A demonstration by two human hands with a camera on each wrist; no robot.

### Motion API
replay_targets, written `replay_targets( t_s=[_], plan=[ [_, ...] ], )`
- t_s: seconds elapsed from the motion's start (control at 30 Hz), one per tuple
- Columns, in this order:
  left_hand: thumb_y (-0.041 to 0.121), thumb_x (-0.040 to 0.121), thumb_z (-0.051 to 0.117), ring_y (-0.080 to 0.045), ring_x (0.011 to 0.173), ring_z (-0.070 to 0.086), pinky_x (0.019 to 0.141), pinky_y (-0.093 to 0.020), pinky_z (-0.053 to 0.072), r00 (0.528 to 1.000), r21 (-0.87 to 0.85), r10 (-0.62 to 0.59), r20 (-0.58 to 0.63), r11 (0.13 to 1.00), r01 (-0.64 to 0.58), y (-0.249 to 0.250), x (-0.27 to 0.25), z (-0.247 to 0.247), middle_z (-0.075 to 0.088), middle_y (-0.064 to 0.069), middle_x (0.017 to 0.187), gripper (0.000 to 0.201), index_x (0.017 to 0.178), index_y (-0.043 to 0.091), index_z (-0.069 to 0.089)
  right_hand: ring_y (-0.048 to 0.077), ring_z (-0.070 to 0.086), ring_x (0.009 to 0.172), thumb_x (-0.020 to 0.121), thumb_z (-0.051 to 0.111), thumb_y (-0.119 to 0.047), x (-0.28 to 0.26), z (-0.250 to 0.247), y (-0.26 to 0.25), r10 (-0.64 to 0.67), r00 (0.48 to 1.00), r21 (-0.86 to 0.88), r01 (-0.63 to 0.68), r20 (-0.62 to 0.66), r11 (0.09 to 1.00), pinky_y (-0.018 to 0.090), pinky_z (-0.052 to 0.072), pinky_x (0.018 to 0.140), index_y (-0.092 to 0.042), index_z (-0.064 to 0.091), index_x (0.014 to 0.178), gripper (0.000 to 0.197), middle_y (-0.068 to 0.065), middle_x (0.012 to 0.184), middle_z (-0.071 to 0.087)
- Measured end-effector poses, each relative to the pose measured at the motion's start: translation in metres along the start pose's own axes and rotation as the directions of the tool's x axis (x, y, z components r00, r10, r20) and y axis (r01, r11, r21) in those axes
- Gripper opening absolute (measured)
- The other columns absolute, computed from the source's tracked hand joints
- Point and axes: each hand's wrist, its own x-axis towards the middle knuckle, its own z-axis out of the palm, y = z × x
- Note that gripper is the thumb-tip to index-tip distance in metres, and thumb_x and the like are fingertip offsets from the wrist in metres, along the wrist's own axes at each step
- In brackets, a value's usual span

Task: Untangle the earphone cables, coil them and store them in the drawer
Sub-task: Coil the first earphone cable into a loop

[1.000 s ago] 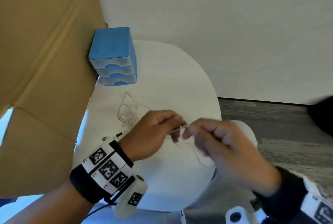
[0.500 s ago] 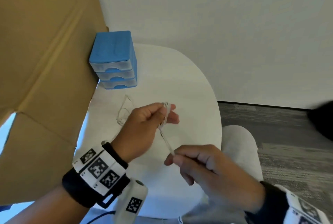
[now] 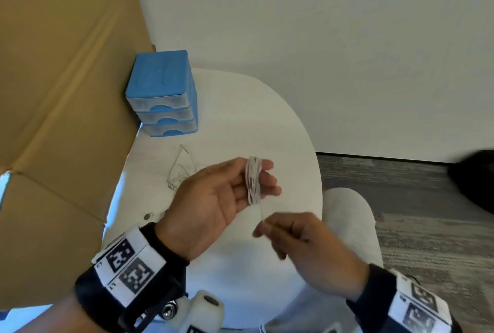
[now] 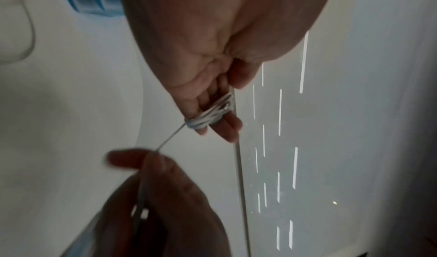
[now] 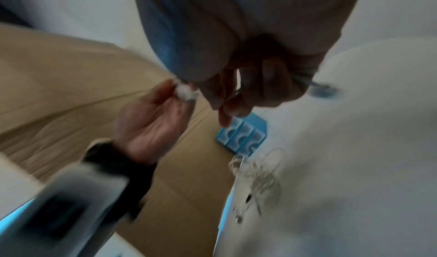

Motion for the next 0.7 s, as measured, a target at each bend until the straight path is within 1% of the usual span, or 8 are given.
replay_targets(
  t_s=[0.1,0.2,0.27,0.4,0.5,0.57,0.63,0.7],
  plan=[
    [0.035,0.092,0.037,-0.034,0.096,0.070,0.092,-0.035,0.055,0.997,0.125,0.045,-0.061,0.992,-0.037,0.003,0.004,-0.013,0.071,-0.021,0.097,0.049,0.107,-0.002,0.067,0.012,0.045,0.059,0.102,0.049,-0.027,-0.009,0.007,-0.018,0.008,0.986,-0.005,-0.007,0.164,1.000,0.024,0.038,0.059,-0.022,0.070,0.096,0.022,-0.005,0.059,0.053],
    [0.045,0.097,0.033,-0.027,0.103,0.069,0.095,-0.031,0.052,0.995,0.370,0.079,-0.067,0.928,-0.049,-0.008,0.003,-0.017,0.073,-0.017,0.102,0.055,0.116,0.004,0.064,0.004,0.043,0.054,0.103,0.047,-0.022,-0.013,-0.005,-0.039,-0.046,0.982,0.012,0.045,0.181,0.999,0.015,0.035,0.055,-0.018,0.068,0.103,0.022,-0.006,0.058,0.053],
    [0.055,0.094,0.027,-0.020,0.109,0.067,0.098,-0.028,0.049,0.998,0.406,0.037,-0.041,0.914,-0.017,-0.015,0.003,-0.011,0.073,-0.012,0.110,0.064,0.121,0.008,0.061,0.004,0.043,0.053,0.103,0.047,-0.022,-0.013,-0.013,-0.042,-0.073,0.982,-0.032,0.079,0.174,0.996,0.016,0.035,0.054,-0.020,0.069,0.102,0.022,-0.005,0.058,0.054],
    [0.061,0.083,0.030,-0.028,0.113,0.065,0.104,-0.035,0.041,0.992,0.035,-0.001,-0.126,0.999,0.005,-0.004,0.007,-0.001,0.069,-0.022,0.116,0.080,0.123,-0.002,0.057,0.002,0.049,0.054,0.103,0.046,-0.028,-0.011,-0.007,-0.024,-0.028,0.975,-0.323,0.099,0.219,0.941,0.016,0.038,0.056,-0.027,0.068,0.105,0.022,-0.016,0.057,0.057],
    [0.067,0.080,0.031,-0.033,0.114,0.064,0.106,-0.041,0.040,0.991,-0.157,-0.015,-0.131,0.988,-0.006,0.007,0.003,-0.001,0.066,-0.024,0.119,0.089,0.124,-0.006,0.056,0.004,0.055,0.062,0.104,0.042,-0.030,-0.007,0.002,-0.001,-0.045,0.987,-0.501,0.119,0.157,0.857,0.018,0.041,0.061,-0.028,0.067,0.108,0.025,-0.027,0.058,0.054],
    [0.068,0.079,0.032,-0.034,0.114,0.064,0.109,-0.042,0.038,0.992,-0.146,-0.018,-0.122,0.989,0.000,0.006,0.000,0.000,0.066,-0.025,0.119,0.090,0.123,-0.006,0.057,0.006,0.054,0.062,0.104,0.041,-0.031,-0.006,0.003,0.006,-0.052,0.990,-0.533,0.115,0.131,0.838,0.024,0.045,0.065,-0.028,0.067,0.109,0.027,-0.026,0.059,0.054],
    [0.070,0.081,0.034,-0.033,0.115,0.064,0.110,-0.042,0.037,0.994,-0.089,0.003,-0.113,0.996,-0.013,0.001,0.001,-0.001,0.067,-0.025,0.119,0.089,0.124,-0.005,0.057,0.006,0.050,0.057,0.104,0.041,-0.031,-0.008,0.005,0.004,-0.054,0.985,-0.507,0.130,0.162,0.852,0.020,0.039,0.059,-0.028,0.066,0.109,0.027,-0.029,0.059,0.054],
    [0.070,0.083,0.034,-0.031,0.115,0.064,0.109,-0.039,0.038,0.993,-0.008,0.030,-0.114,0.999,-0.032,-0.003,0.004,-0.004,0.068,-0.024,0.117,0.087,0.124,-0.004,0.057,0.012,0.049,0.054,0.103,0.042,-0.032,-0.012,0.005,-0.008,-0.091,0.978,-0.456,0.170,0.189,0.873,0.023,0.037,0.056,-0.029,0.066,0.107,0.024,-0.018,0.056,0.053]
  ],
)
